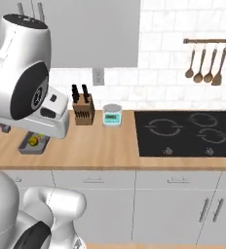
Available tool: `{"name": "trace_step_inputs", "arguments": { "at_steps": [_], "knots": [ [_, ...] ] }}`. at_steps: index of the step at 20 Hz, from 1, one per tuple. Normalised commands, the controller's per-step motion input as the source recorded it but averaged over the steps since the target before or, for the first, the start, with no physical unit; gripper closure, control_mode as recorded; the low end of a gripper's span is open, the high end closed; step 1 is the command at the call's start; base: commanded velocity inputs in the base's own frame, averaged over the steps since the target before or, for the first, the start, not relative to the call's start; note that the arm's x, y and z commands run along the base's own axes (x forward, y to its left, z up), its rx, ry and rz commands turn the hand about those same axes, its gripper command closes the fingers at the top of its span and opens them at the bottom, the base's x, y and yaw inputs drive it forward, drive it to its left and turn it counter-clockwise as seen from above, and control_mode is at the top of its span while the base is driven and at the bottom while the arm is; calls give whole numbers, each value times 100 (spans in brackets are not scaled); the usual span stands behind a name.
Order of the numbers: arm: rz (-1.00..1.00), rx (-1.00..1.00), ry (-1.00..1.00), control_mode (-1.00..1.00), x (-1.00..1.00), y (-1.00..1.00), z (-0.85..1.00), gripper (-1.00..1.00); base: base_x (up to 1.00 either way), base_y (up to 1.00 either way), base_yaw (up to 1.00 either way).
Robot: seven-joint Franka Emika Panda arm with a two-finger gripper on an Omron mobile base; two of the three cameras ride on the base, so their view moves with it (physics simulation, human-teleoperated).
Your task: Take the meat container that has the shrimp and place it on the second highest rack of the freezer. Then take the vegetable container that has the lemons and place it on the highest rack of the freezer.
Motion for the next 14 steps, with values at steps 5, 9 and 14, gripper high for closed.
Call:
{"name": "trace_step_inputs", "arguments": {
  "at_steps": [5, 9, 14],
  "knots": [
    [0, 0, 0, 100, 0, 0, 0, -100, 33, 0, 45],
    [0, 0, 0, 100, 0, 0, 0, -100, 43, 0, 23],
    [0, 0, 0, 100, 0, 0, 0, -100, 36, 1, 21]
  ]
}}
